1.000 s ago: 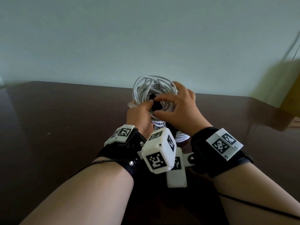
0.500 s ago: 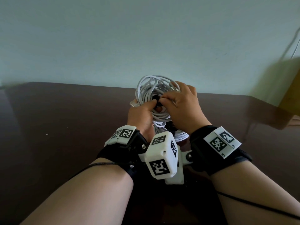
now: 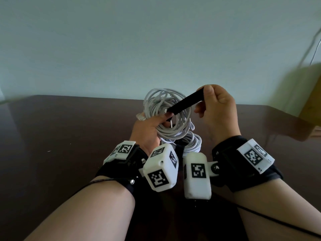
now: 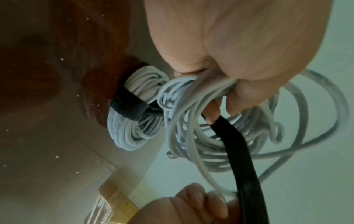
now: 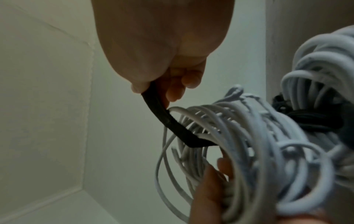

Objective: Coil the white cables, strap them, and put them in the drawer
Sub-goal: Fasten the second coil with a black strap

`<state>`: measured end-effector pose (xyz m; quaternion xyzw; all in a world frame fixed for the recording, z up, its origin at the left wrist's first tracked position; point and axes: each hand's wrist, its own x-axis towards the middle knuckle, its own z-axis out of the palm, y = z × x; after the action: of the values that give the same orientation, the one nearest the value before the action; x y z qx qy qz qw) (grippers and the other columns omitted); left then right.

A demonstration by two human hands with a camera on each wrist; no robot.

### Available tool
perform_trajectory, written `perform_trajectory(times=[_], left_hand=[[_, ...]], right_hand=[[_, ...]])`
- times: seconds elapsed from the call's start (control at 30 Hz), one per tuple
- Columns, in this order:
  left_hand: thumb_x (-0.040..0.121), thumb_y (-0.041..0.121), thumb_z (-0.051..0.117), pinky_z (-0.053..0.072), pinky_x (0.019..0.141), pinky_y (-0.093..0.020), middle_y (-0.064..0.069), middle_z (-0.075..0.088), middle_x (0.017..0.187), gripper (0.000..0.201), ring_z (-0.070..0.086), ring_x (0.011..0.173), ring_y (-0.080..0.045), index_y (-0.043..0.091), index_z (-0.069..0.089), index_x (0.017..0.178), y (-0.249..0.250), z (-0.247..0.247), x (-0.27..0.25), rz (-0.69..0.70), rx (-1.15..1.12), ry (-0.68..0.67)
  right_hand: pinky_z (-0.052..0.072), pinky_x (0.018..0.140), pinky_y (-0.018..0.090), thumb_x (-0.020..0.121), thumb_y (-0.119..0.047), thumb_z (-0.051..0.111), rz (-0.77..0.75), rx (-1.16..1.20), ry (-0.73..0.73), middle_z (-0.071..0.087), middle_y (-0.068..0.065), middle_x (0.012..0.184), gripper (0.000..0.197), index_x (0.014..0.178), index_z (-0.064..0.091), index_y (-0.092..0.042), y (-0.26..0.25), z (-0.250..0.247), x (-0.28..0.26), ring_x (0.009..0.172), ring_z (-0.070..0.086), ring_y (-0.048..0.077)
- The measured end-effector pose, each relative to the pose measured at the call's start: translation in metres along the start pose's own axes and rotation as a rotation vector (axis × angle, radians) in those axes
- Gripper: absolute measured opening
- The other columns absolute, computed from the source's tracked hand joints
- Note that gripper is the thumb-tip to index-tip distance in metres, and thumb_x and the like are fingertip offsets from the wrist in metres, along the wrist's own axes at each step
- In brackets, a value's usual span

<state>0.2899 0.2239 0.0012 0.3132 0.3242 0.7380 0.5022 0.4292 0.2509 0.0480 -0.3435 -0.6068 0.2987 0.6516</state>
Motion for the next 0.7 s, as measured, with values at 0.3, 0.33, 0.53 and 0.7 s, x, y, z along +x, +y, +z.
perform_trajectory(times=[0.3,0.33,0.53,0.7], left_hand=[[0.071,0.003,0.057,0.054,0.058,-0.029,-0.008,0.063,0.054,0.021,0.062,0.048,-0.016,0.006,0.072,0.057,0.000,-0.006,-0.002,-0.107,0.082,-0.165],[0.068,0.007,0.058,0.053,0.059,-0.029,-0.009,0.064,0.056,0.016,0.063,0.049,-0.017,0.004,0.072,0.059,0.000,-0.007,-0.003,-0.114,0.086,-0.178],[0.066,0.008,0.058,0.053,0.052,-0.022,-0.007,0.060,0.051,0.013,0.060,0.045,-0.014,0.004,0.069,0.059,0.006,-0.010,-0.004,-0.164,0.069,-0.198],[0.069,0.005,0.054,0.053,0.050,-0.023,-0.005,0.056,0.050,0.019,0.058,0.043,-0.013,0.006,0.070,0.059,0.010,-0.011,-0.005,-0.184,-0.045,-0.187]], right_hand=[[0.044,0.045,0.023,0.093,-0.016,0.053,0.207,0.076,0.091,0.057,-0.002,0.057,0.012,0.084,0.059,-0.021,0.019,-0.016,0.013,0.041,0.047,0.007],[0.044,0.045,0.022,0.093,-0.015,0.054,0.258,0.069,0.074,0.059,-0.001,0.060,0.012,0.085,0.061,-0.021,0.025,-0.014,0.013,0.041,0.048,0.007],[0.047,0.052,0.025,0.093,-0.025,0.058,0.412,0.151,-0.139,0.065,0.004,0.064,0.025,0.080,0.073,-0.010,0.040,-0.008,0.008,0.052,0.055,0.015],[0.049,0.063,0.032,0.090,-0.005,0.047,0.392,0.370,-0.236,0.067,0.011,0.072,0.025,0.086,0.072,-0.003,0.034,-0.015,0.011,0.059,0.057,0.019]])
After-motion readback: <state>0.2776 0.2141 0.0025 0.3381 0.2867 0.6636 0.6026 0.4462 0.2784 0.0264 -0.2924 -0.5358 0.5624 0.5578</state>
